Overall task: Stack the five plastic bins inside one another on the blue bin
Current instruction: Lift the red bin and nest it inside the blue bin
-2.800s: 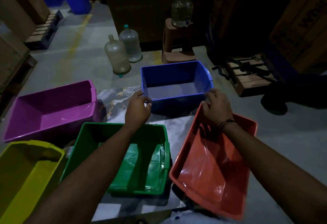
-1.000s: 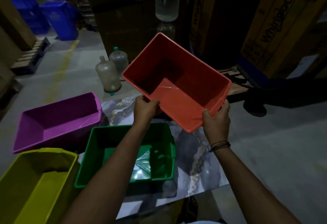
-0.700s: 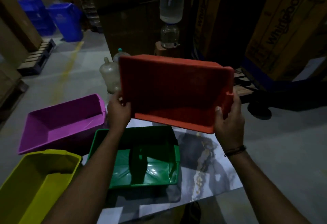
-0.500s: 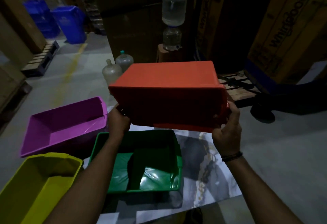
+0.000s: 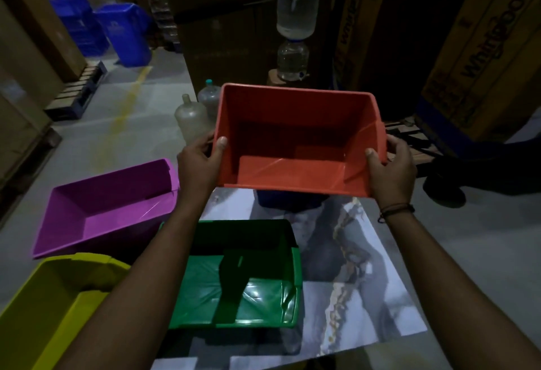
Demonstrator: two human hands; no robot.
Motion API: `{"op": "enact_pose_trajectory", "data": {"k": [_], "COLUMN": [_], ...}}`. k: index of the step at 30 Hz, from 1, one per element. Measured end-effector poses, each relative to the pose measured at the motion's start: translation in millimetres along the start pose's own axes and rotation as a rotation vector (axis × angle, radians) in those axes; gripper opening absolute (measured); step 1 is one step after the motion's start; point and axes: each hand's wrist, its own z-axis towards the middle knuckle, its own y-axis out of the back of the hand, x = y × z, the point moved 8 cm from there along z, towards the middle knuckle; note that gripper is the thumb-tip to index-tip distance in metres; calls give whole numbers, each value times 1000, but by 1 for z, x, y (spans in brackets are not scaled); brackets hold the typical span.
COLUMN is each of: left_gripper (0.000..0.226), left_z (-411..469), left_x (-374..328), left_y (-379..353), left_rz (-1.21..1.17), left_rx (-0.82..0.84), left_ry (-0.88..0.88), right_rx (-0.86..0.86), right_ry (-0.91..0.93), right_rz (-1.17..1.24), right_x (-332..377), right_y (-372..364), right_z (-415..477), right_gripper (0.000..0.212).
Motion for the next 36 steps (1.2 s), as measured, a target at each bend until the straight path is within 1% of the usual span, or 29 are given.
{"op": "enact_pose_trajectory", "data": {"k": [4, 7, 9, 11, 14, 18, 21, 25, 31, 36], "left_gripper": [31, 36, 38, 40, 42, 41, 40, 39, 43, 37], "left_z": [18, 28, 33, 39, 51, 61, 62, 56, 36, 22], "left_x": [-7, -5, 0, 5, 10, 14, 23, 41, 53, 78], "left_y": [-14, -28, -35, -47, -66, -90, -109, -126, -143, -151], "left_rz": [44, 90, 87, 40, -7, -39, -33, 45, 90, 135], "left_rx": [-34, -13, 1, 29, 61, 126, 198, 284, 327, 346], "left_ry": [61, 128, 165, 196, 263, 325, 380, 420, 474, 522], "right_rx": [77, 158, 204, 237, 277, 319, 364, 428, 488, 554], "right_ry": [-42, -85, -129, -126, -137, -175, -182, -218, -228, -184], "right_rz": [-46, -59, -81, -103, -129, -144, -176, -212, -264, -324], "right_x": [0, -10, -15, -18, -25, -40, -55, -81, -111, -127], "right_y": [-23, -44, -54, -64, -78, -100, -112, -124, -135, -146], "right_z": [29, 49, 59, 72, 97, 123, 133, 137, 129, 120], "right_gripper": [46, 54, 54, 52, 55, 50, 47, 53, 42, 32]}}
